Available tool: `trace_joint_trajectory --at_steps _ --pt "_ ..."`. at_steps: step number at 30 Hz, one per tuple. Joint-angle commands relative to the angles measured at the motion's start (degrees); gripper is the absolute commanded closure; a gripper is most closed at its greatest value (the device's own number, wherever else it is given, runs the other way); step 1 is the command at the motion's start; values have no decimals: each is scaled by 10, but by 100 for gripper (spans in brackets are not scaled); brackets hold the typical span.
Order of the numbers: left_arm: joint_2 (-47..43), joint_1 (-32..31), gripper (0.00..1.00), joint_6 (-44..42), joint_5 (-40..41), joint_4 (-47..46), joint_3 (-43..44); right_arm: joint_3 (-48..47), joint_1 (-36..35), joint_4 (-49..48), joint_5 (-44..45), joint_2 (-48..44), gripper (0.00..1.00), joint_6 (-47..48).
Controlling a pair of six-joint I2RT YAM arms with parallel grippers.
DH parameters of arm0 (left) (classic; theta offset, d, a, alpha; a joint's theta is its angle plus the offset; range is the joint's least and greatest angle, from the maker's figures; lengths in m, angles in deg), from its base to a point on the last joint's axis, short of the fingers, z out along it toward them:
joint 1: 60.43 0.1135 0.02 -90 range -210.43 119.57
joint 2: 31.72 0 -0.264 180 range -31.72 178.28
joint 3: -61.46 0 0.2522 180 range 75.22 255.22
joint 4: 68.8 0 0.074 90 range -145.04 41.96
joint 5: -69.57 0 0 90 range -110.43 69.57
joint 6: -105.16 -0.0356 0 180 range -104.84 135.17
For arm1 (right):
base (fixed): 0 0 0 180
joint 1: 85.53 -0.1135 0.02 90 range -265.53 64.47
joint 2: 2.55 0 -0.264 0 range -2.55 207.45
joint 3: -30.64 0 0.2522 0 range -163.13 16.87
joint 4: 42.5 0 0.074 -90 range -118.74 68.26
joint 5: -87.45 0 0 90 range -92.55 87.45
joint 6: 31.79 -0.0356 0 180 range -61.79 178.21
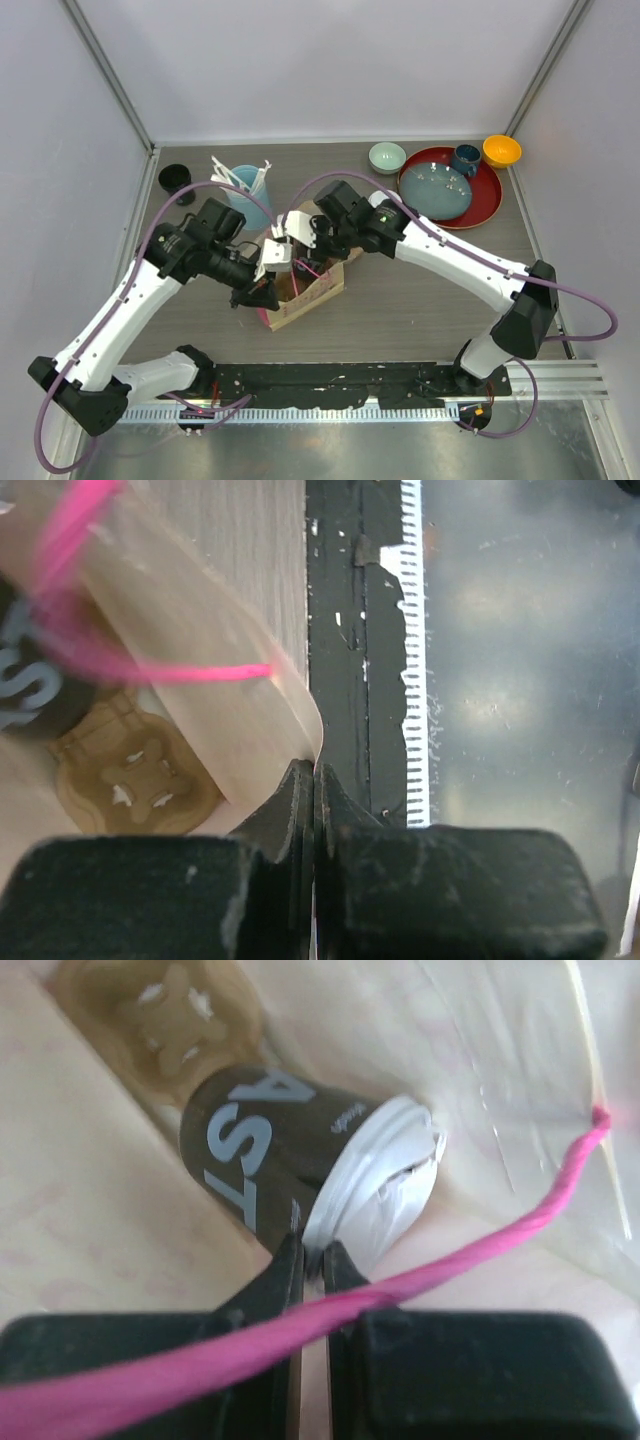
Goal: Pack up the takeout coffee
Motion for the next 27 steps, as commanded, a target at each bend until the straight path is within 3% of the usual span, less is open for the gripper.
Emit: trace_joint_trajectory --at_steps 1,4,14,19,20,22,23,27 --pt "15 -13 100 -79 -28 107 -15 6 -39 -124 125 5 99 -10" --pt "20 -12 100 -85 -27 109 -9 18 -64 -127 180 15 99 14" --pt "9 16 100 -108 -37 135 17 59 -88 -69 132 22 99 104" --pt "3 23 99 -67 -11 130 41 24 -125 12 155 52 99 125" --pt "1 25 85 -60 -4 128 48 24 -128 21 178 54 99 126" --pt "0 29 70 -31 19 125 76 31 -134 20 189 48 99 128" --pt "0 31 53 -18 30 121 90 33 -135 15 189 44 99 128" --pt "2 37 37 66 91 97 168 34 -149 5 218 36 99 133"
